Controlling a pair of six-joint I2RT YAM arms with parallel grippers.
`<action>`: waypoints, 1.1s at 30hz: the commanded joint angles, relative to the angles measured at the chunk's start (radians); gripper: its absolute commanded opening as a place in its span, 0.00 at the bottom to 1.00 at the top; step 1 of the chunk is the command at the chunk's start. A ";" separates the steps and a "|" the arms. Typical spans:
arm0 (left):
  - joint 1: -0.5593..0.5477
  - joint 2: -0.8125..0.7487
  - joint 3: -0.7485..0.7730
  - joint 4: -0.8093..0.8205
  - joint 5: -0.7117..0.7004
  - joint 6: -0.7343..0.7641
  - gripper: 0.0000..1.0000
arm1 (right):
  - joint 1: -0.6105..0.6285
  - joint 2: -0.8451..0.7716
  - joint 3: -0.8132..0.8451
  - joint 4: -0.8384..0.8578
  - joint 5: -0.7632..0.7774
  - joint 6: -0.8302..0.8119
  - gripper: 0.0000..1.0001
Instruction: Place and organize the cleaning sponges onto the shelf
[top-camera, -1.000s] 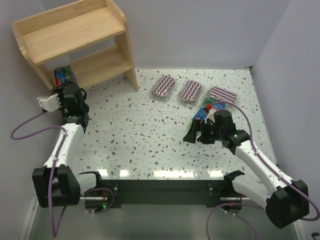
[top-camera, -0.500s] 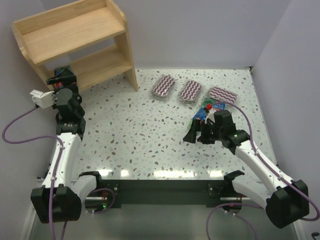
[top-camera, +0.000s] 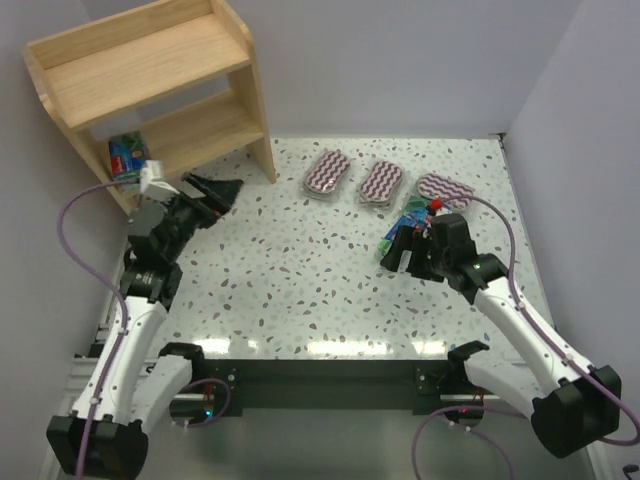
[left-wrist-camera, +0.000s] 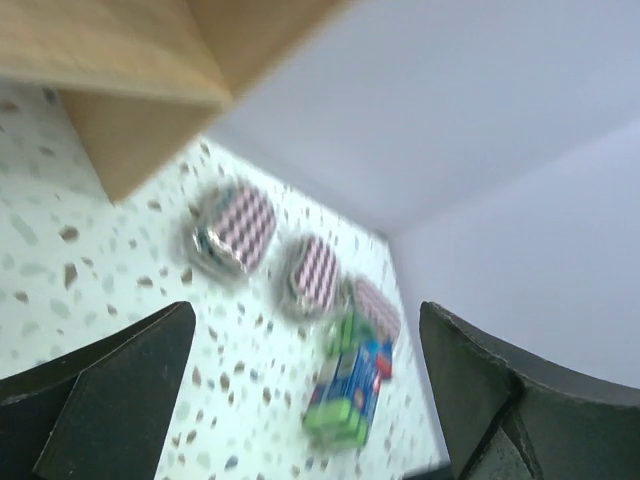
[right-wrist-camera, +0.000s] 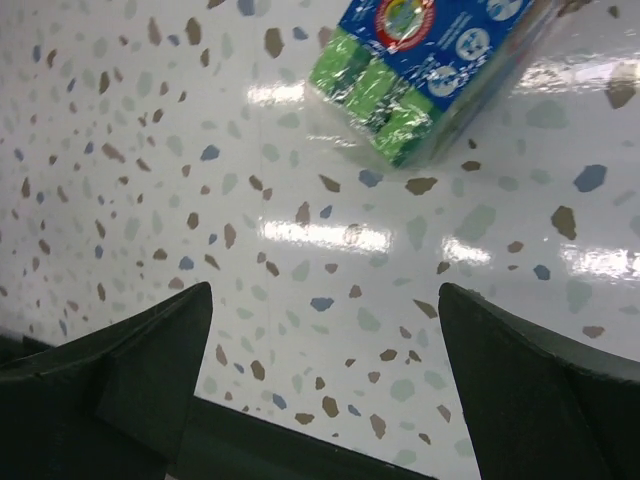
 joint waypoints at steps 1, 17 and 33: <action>-0.240 0.048 -0.015 -0.038 0.131 0.193 1.00 | -0.016 0.105 0.084 -0.065 0.207 0.075 0.99; -0.402 0.094 -0.080 -0.117 0.161 0.314 0.99 | -0.040 0.504 0.152 0.321 0.255 0.117 0.88; -0.402 0.029 -0.083 -0.239 0.089 0.387 0.99 | 0.195 0.711 0.446 0.124 0.163 -0.170 0.18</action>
